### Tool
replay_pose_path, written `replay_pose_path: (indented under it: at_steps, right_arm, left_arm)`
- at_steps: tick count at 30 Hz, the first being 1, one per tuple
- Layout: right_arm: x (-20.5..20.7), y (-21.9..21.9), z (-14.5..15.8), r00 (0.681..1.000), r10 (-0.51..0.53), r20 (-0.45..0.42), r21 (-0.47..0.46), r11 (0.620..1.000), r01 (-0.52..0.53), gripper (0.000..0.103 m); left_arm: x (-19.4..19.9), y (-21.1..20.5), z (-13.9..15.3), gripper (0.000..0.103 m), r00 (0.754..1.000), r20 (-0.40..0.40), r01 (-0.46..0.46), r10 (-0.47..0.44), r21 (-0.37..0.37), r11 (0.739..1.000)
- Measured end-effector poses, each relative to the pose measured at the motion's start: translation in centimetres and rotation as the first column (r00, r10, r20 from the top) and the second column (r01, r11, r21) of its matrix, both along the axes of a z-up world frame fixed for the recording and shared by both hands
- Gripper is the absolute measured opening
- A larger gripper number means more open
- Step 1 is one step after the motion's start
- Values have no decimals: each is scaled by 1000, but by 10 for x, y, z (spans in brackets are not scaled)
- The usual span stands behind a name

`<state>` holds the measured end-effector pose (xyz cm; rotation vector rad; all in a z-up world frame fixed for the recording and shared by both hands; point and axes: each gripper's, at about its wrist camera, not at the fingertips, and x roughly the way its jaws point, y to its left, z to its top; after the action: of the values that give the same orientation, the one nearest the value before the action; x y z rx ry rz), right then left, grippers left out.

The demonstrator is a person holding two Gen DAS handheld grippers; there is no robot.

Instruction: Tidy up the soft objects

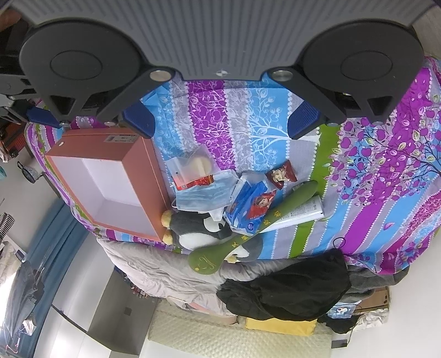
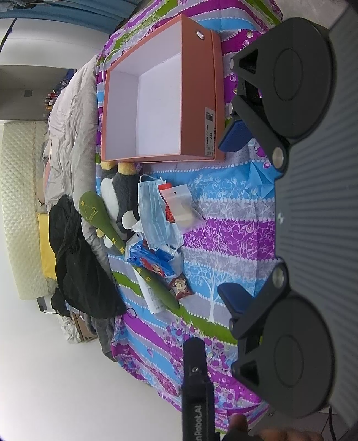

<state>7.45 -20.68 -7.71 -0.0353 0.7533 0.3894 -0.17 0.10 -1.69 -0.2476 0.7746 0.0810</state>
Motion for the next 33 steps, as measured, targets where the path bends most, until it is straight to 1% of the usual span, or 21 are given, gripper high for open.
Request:
replay_pose_path:
  at_steps: [5, 7, 8, 11, 14, 16, 18, 20, 22, 27, 33]
  right_arm:
    - [0, -1, 0, 1000, 1, 24, -10, 1000, -1, 103]
    - [1, -3, 0, 1000, 8, 22, 8, 1000, -8, 103]
    - [3, -5, 0, 1000, 3, 15, 21, 1000, -3, 103]
    - [7, -5, -4, 1000, 1, -7, 21, 1000, -1, 103]
    - [11, -7, -10, 999, 0, -49, 71, 997, 3, 103]
    - [12, -4, -15, 998, 1, -60, 60, 998, 3, 103]
    - [15, -2, -18, 997, 8, -75, 69, 998, -3, 103]
    - [20, 1, -22, 996, 1, -88, 66, 998, 5, 103]
    - [24, 4, -26, 996, -9, -86, 36, 999, 12, 103]
    - [35, 8, -33, 996, -14, -88, 48, 999, 19, 103]
    - [49, 23, -36, 998, 2, -55, 44, 999, 0, 103]
  left_arm:
    - [1, 0, -5, 103, 1000, -10, 7, -7, 5, 1000]
    - [2, 1, -6, 103, 1000, -13, 6, -6, 6, 1000]
    - [2, 1, -6, 103, 1000, -15, 6, -6, 5, 1000]
    - [4, 2, -8, 103, 1000, -20, 11, -11, 3, 1000]
    - [7, 4, -11, 103, 999, -31, 10, -10, 3, 1000]
    - [10, 6, -14, 103, 999, -39, 5, -5, -5, 1000]
    - [14, 9, -17, 103, 999, -43, 2, -2, -9, 1000]
    - [17, 11, -20, 103, 999, -37, -1, 1, 2, 1000]
    - [21, 13, -23, 103, 999, -35, -7, 8, 12, 1000]
    - [34, 25, -36, 103, 998, -57, -33, 32, -19, 999]
    - [55, 37, -52, 103, 996, -83, -31, 31, 0, 1000]
